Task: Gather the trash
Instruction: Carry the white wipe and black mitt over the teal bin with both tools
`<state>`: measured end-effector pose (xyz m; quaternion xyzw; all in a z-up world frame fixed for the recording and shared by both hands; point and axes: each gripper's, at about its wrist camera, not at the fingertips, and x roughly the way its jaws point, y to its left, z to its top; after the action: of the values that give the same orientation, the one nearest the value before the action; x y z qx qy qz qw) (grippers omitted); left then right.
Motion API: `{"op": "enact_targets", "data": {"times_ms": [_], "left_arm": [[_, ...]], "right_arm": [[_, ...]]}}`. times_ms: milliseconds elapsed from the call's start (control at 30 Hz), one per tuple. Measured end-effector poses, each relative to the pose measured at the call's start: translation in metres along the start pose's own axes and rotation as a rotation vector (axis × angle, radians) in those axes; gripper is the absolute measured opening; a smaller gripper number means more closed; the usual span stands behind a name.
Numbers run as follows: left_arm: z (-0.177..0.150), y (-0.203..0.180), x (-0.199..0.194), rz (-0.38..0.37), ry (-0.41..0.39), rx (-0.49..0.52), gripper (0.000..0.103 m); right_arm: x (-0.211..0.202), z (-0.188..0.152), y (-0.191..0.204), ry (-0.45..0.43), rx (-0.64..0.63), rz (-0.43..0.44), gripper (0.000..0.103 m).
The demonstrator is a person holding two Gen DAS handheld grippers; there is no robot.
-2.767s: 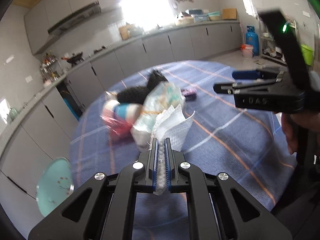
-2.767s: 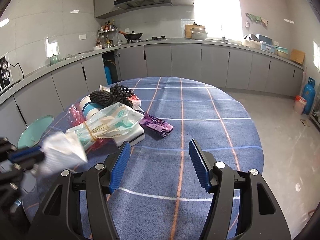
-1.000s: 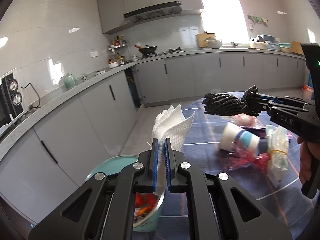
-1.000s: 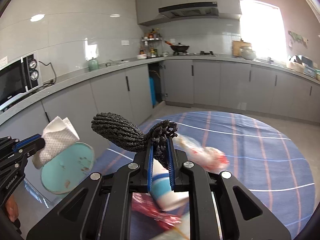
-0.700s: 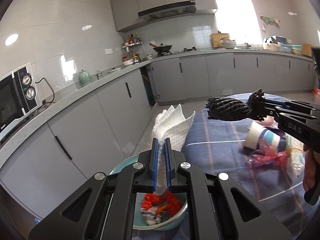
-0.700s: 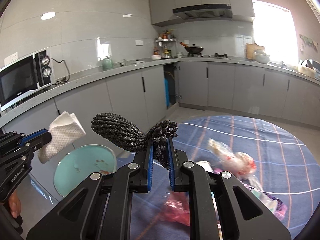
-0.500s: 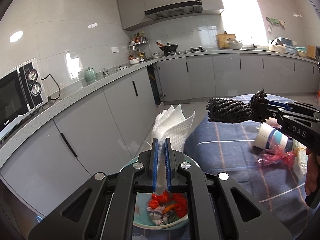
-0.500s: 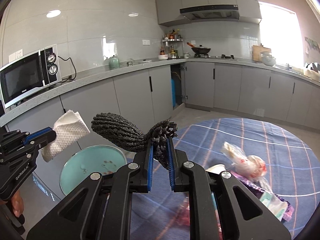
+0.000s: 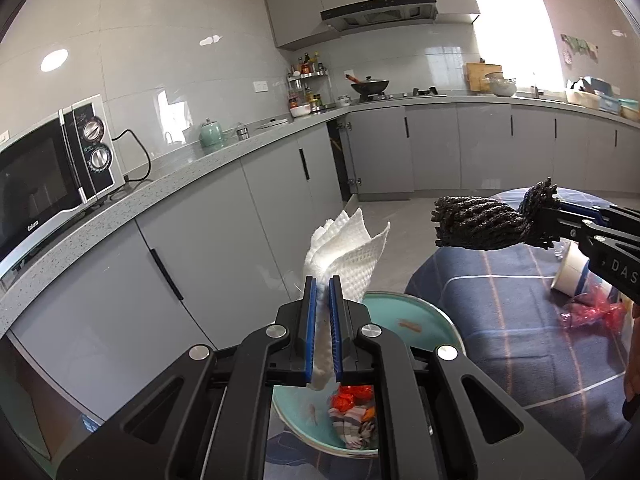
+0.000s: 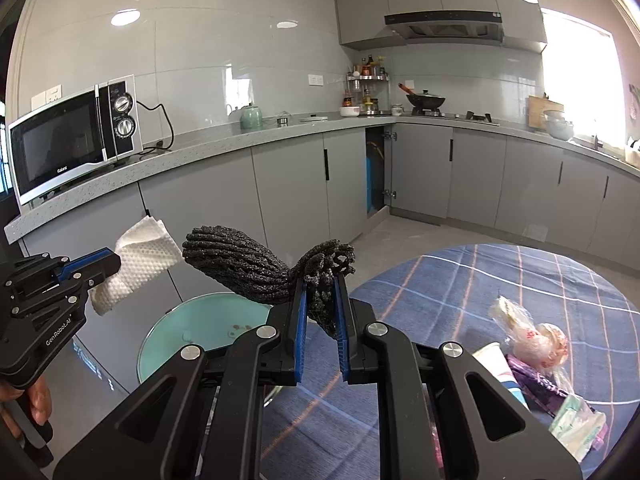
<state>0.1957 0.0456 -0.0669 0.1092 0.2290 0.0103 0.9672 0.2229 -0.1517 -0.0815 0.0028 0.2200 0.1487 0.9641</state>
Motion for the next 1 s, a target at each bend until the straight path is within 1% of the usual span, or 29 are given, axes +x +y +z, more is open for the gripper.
{"op": "enact_targets", "data": {"times_ms": [233, 633, 1000], "left_arm": [[-0.001, 0.014, 0.008, 0.013, 0.015, -0.02, 0.007], [-0.003, 0.023, 0.016, 0.021, 0.028, -0.034, 0.008], [-0.005, 0.025, 0.022, 0.021, 0.045, -0.042, 0.008]], "right_arm": [[0.01, 0.001, 0.014, 0.01, -0.018, 0.02, 0.014], [0.022, 0.002, 0.025, 0.033, -0.04, 0.043, 0.014], [0.034, 0.001, 0.037, 0.055, -0.056, 0.055, 0.014]]}}
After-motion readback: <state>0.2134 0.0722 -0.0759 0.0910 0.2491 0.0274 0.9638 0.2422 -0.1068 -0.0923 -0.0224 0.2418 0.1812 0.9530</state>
